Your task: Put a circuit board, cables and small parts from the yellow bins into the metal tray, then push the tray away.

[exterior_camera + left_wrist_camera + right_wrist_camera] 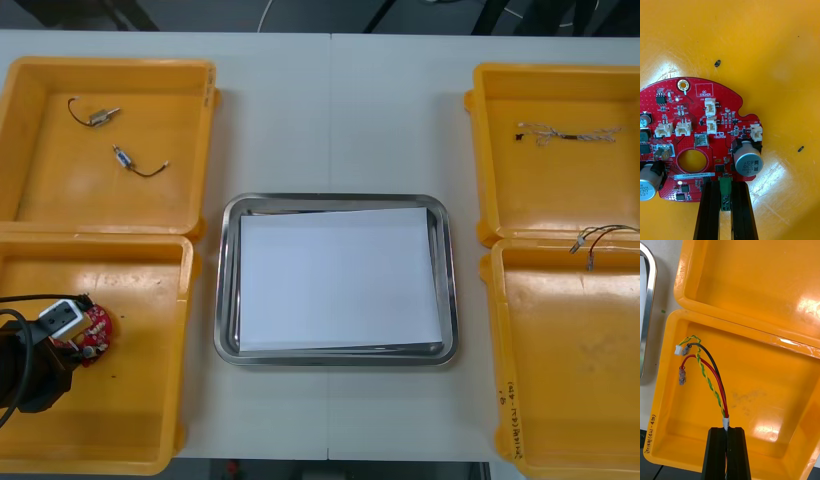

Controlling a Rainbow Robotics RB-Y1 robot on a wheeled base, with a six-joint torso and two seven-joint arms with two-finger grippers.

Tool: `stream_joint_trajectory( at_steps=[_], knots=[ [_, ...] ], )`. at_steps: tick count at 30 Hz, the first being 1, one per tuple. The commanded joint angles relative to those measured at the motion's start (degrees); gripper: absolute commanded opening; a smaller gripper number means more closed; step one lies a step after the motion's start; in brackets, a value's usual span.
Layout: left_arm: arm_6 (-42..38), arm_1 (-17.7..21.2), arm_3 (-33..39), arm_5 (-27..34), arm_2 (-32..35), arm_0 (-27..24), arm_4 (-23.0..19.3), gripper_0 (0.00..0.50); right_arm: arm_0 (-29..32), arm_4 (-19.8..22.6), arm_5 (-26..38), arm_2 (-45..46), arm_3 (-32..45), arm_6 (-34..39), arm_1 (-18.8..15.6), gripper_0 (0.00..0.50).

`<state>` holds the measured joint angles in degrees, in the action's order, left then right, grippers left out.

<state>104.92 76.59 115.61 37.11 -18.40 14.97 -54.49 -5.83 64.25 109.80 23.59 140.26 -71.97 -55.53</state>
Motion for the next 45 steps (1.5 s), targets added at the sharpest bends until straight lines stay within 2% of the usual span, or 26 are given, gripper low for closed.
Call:
stream_joint_trajectory(
  at_steps=[1, 6, 17, 33, 38, 45],
  knots=[
    [5.8, 1.5, 0.1, -0.5, -0.5, -1.2, 0.4, 0.0, -1.1, 0.2, 0.2, -0.5, 0.7, 1.8, -2.2, 0.0],
    [5.6, 1.5, 0.4, -0.3, 0.6, -1.2, 0.3, 0.0, -1.1, 0.2, 0.2, -0.5, 0.7, 1.9, -2.2, 0.0],
    [4.4, 0.9, 3.2, 6.1, 5.7, -0.9, -0.8, 0.0, -1.1, 0.2, 0.2, -0.4, 1.0, 2.0, -2.2, 0.0],
    [-0.4, -3.0, 13.4, 26.1, 19.3, -0.9, -3.1, 0.0, -1.1, 0.2, 0.2, -0.5, 1.3, 2.4, -2.3, 0.0],
    [-8.6, -3.0, 19.1, 32.9, 19.4, -4.6, -2.6, 0.0, -1.1, 0.2, 0.2, -0.5, 1.5, 2.5, -2.3, 0.0],
    [-16.9, -3.9, 24.3, 41.0, 17.8, -12.0, -5.0, 0.0, -1.1, 0.6, 0.2, -0.4, 1.7, 2.9, -2.3, 0.0]
  ],
)
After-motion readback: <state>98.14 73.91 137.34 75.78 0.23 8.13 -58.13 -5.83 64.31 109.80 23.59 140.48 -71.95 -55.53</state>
